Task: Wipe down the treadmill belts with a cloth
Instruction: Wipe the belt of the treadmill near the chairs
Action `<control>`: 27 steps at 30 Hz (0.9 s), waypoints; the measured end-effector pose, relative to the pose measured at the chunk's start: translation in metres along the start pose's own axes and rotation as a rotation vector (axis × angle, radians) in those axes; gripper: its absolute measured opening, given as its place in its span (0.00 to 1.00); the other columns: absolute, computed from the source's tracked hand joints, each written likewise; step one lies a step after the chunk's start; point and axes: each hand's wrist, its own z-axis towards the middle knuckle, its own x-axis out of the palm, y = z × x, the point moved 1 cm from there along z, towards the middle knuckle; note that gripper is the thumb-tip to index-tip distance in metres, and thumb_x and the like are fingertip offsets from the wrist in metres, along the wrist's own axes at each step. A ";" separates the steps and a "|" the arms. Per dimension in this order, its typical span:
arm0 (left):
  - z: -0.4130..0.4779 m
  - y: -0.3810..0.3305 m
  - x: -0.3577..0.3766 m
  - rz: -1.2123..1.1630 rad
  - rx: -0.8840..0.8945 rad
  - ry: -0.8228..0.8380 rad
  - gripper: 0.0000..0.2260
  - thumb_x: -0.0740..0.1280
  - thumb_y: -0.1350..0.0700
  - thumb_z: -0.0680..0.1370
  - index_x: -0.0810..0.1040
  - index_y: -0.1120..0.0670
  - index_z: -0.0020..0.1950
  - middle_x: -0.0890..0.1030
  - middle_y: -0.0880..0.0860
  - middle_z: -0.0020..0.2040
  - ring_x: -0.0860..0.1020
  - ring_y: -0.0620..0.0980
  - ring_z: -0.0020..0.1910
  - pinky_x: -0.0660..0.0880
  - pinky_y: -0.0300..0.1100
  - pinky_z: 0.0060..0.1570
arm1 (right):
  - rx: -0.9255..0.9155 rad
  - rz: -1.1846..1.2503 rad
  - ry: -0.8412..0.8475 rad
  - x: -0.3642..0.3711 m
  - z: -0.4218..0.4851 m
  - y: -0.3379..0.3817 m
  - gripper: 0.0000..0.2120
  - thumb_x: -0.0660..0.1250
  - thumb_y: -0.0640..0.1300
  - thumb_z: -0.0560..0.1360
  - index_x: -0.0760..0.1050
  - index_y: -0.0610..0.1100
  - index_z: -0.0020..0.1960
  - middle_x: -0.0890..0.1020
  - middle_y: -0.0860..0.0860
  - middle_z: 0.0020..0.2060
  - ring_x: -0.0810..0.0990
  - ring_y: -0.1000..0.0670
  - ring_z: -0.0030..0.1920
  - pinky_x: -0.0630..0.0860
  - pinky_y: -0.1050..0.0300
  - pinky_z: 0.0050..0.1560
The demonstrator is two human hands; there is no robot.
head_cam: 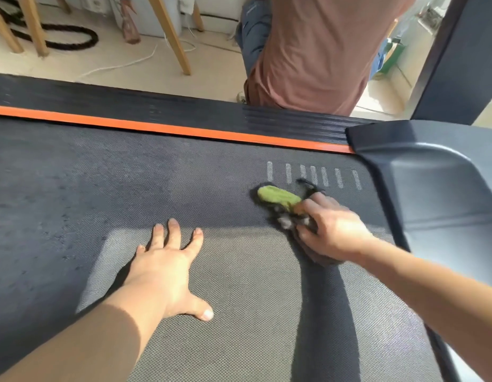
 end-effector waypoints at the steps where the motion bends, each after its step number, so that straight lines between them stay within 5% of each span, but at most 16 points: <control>1: 0.000 0.000 0.000 -0.006 0.000 -0.001 0.71 0.73 0.21 0.55 0.28 0.41 0.80 0.28 0.57 0.80 0.33 0.62 0.81 0.50 0.62 0.79 | 0.109 -0.057 -0.005 -0.004 0.010 -0.027 0.20 0.61 0.60 0.75 0.74 0.53 0.63 0.75 0.48 0.54 0.77 0.40 0.56 0.78 0.46 0.51; 4: 0.000 0.000 0.001 -0.013 0.001 -0.015 0.71 0.74 0.22 0.55 0.28 0.41 0.80 0.28 0.57 0.81 0.34 0.62 0.81 0.51 0.61 0.80 | 0.607 -0.136 -0.084 -0.012 0.028 -0.086 0.20 0.62 0.56 0.79 0.73 0.48 0.67 0.73 0.41 0.62 0.72 0.34 0.61 0.75 0.42 0.58; 7: 0.000 -0.001 0.001 -0.014 0.001 -0.014 0.71 0.73 0.22 0.55 0.29 0.41 0.80 0.29 0.57 0.81 0.34 0.62 0.81 0.51 0.61 0.80 | 0.801 -0.109 -0.098 -0.005 0.037 -0.056 0.20 0.61 0.53 0.80 0.71 0.45 0.69 0.72 0.40 0.64 0.72 0.34 0.63 0.74 0.42 0.58; 10: 0.000 0.000 0.000 -0.020 0.001 -0.017 0.71 0.74 0.22 0.55 0.28 0.40 0.80 0.28 0.57 0.81 0.34 0.62 0.81 0.51 0.61 0.79 | 0.699 0.018 -0.120 0.004 0.041 0.010 0.18 0.62 0.52 0.77 0.72 0.45 0.64 0.74 0.40 0.59 0.76 0.35 0.57 0.76 0.45 0.50; 13: -0.001 -0.001 0.000 -0.026 0.002 -0.011 0.71 0.74 0.22 0.55 0.28 0.40 0.80 0.28 0.57 0.81 0.33 0.62 0.81 0.50 0.61 0.80 | 0.259 -0.019 -0.172 0.022 0.010 0.074 0.14 0.63 0.53 0.74 0.76 0.47 0.55 0.75 0.45 0.48 0.76 0.39 0.45 0.75 0.49 0.38; 17: 0.001 0.001 0.001 -0.013 -0.004 0.001 0.71 0.74 0.22 0.55 0.27 0.40 0.79 0.27 0.57 0.80 0.32 0.62 0.81 0.49 0.62 0.80 | -0.155 0.094 -0.046 0.008 0.016 0.045 0.14 0.67 0.57 0.75 0.76 0.54 0.58 0.75 0.53 0.50 0.78 0.45 0.51 0.78 0.51 0.44; 23: 0.002 0.003 0.005 -0.022 0.001 -0.034 0.70 0.73 0.22 0.56 0.28 0.40 0.79 0.27 0.57 0.80 0.32 0.62 0.81 0.48 0.62 0.80 | 0.612 0.056 -0.097 0.003 0.093 0.027 0.20 0.64 0.54 0.78 0.72 0.47 0.67 0.74 0.42 0.61 0.75 0.35 0.61 0.75 0.43 0.54; 25: 0.002 0.003 0.005 -0.029 0.006 -0.035 0.70 0.73 0.22 0.56 0.28 0.40 0.80 0.28 0.57 0.81 0.32 0.61 0.81 0.48 0.62 0.80 | 0.671 0.093 -0.084 0.007 0.104 0.071 0.21 0.65 0.53 0.77 0.71 0.45 0.67 0.73 0.41 0.63 0.76 0.35 0.61 0.75 0.44 0.55; 27: 0.001 0.002 0.005 -0.040 0.009 -0.038 0.69 0.74 0.23 0.56 0.29 0.40 0.80 0.28 0.57 0.81 0.33 0.61 0.81 0.49 0.61 0.80 | 0.493 0.103 -0.057 0.016 0.104 0.121 0.21 0.65 0.54 0.76 0.71 0.47 0.66 0.73 0.43 0.62 0.76 0.37 0.60 0.74 0.47 0.51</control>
